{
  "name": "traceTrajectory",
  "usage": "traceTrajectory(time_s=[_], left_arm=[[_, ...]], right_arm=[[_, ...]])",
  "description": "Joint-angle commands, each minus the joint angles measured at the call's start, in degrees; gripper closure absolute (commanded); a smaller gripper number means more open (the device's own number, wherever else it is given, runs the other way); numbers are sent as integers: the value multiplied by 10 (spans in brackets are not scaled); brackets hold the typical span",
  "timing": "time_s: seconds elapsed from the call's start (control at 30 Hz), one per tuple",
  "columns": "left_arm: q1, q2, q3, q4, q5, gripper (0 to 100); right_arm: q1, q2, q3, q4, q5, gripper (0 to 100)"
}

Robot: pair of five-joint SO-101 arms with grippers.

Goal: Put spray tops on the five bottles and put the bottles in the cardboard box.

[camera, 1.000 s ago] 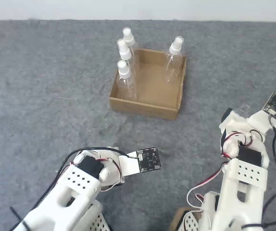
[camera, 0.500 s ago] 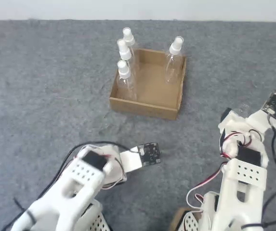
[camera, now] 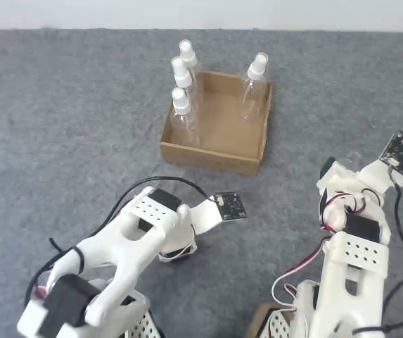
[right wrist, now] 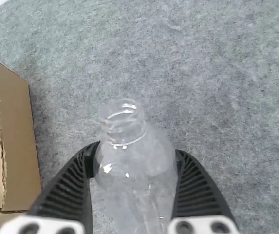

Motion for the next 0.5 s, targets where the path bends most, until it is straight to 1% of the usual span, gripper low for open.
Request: traceTrajectory(time_s=[0.0, 0.17, 0.4, 0.47], left_arm=[[-5, 18, -26, -10, 11, 985], [-1, 18, -28, -9, 17, 987], [0, 18, -109, 18, 135, 987], [-4, 18, -123, 20, 154, 987]], right_arm=[[-6, -19, -7, -16, -2, 972], [-6, -19, -7, -16, -2, 972], [-4, -22, -7, -16, -2, 972], [-5, -22, -7, -16, -2, 972]])
